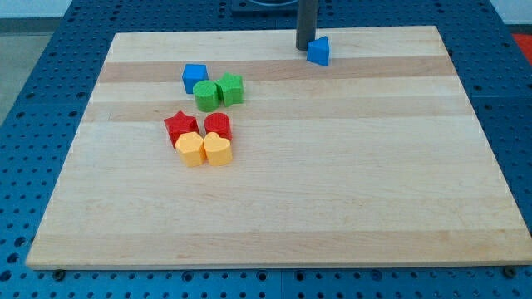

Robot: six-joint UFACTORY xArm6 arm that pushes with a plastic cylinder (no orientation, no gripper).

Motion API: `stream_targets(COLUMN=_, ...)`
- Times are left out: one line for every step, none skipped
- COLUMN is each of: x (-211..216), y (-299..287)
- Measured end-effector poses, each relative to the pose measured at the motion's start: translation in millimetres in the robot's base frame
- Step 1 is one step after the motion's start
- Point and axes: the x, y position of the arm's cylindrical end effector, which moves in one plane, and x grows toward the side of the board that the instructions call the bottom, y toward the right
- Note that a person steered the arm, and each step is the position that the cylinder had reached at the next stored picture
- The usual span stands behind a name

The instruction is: Separate blue triangle from group of blocks

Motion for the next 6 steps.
stream_targets(x=10, y=-23)
stream_targets(x=26, y=-18)
stream_targets(x=27, y=46)
stream_targets(x=13, y=114)
stream_targets(x=-7, y=146)
stream_targets(x=0, y=131)
